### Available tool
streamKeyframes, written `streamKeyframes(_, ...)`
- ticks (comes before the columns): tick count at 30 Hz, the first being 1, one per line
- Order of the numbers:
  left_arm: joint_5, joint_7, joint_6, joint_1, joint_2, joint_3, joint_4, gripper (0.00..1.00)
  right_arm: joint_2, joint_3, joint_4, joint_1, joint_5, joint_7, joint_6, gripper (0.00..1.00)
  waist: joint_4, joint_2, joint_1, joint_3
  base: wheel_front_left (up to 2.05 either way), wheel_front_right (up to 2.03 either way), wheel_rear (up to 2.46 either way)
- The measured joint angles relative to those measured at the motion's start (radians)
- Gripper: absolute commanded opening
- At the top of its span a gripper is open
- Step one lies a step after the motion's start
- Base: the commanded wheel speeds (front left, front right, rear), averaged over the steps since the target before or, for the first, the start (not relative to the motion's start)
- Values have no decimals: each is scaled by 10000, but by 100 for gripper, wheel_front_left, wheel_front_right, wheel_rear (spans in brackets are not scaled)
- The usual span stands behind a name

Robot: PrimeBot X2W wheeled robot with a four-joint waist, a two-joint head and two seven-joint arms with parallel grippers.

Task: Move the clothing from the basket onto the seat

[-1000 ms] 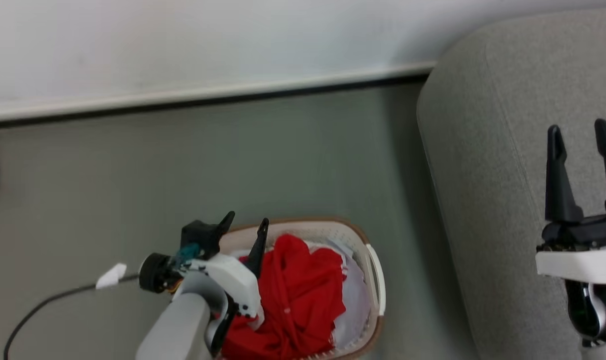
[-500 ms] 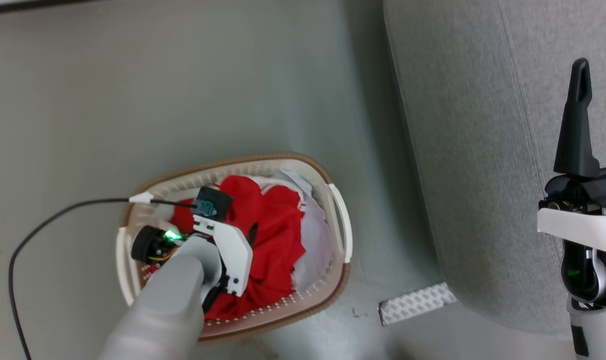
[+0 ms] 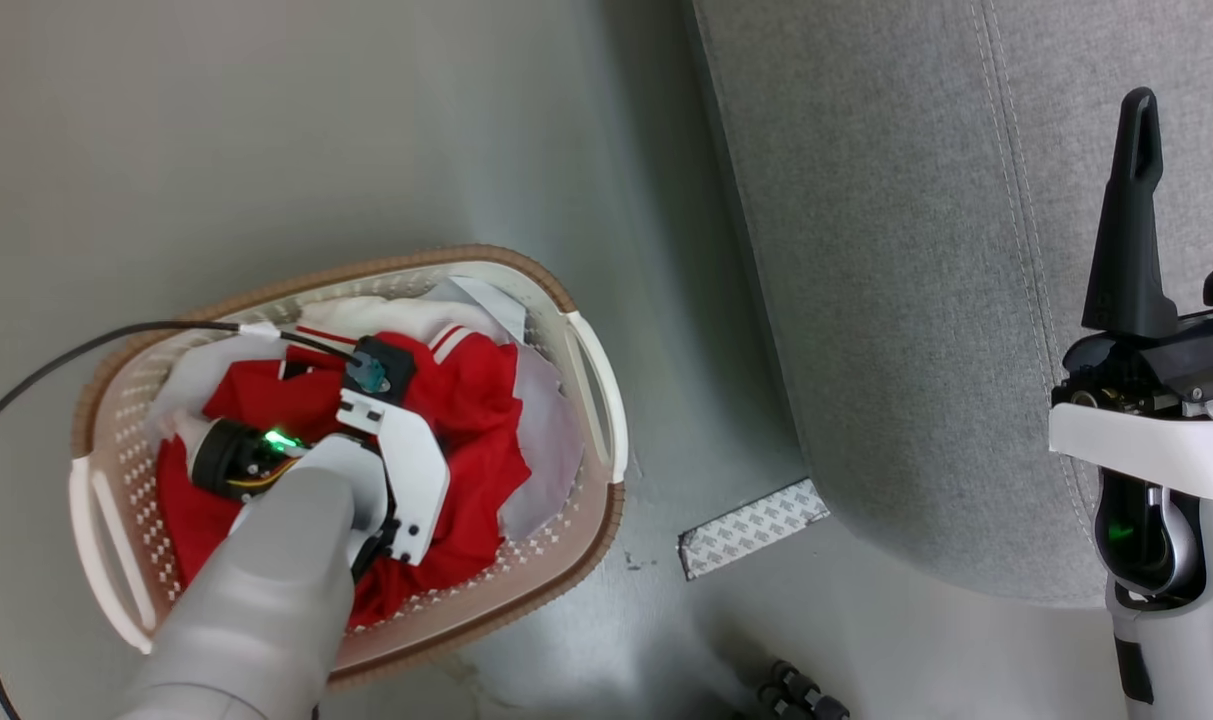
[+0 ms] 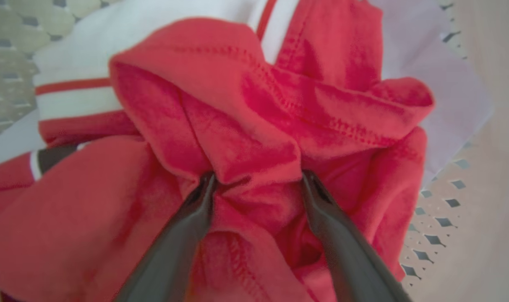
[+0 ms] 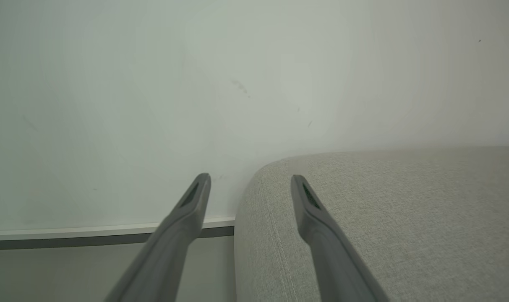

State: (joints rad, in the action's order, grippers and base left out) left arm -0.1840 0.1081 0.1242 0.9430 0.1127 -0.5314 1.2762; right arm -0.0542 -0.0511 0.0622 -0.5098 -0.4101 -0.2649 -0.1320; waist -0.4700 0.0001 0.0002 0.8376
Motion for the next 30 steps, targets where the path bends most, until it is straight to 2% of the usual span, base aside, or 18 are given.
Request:
streamKeyframes(1, 27, 82, 0, 0, 12, -48, 10, 89, 4, -2, 6, 6, -8, 0, 0, 100, -32, -1, 0, 45, 0, 0, 0)
streamKeyframes(2, 38, 146, 0, -2, 19, -69, 23, 42, 6, -2, 10, 12, -35, 0, 0, 100, -49, 0, 0, 74, 0, 0, 0)
streamKeyframes(3, 36, 123, 0, -6, 25, -59, 35, 0, 10, -8, 10, 19, -52, 0, 0, 100, -54, -1, 0, 86, 0, 0, 0)
streamKeyframes(10, -151, -581, 2, -25, 109, -21, 65, 0, 29, -140, -205, -29, -100, 0, 0, 100, -25, -1, -1, -89, 0, 0, 0)
streamKeyframes(16, -663, -1661, 31, -390, -359, 38, -40, 0, 40, 31, -416, -8, 42, 2, 0, 100, 370, -1, -2, -899, 0, 0, 0)
streamKeyframes(21, -1001, -2573, 33, -999, -577, -522, -648, 0, -123, 77, -625, 340, 261, 2, 0, 100, 837, -1, -3, -1924, 0, 0, 0)
streamKeyframes(30, -2953, -3317, 46, -2331, -623, -1893, -2857, 0, -520, -25, -1032, 1290, 407, 0, 0, 100, 1829, -1, -4, -4106, 0, 0, 0)
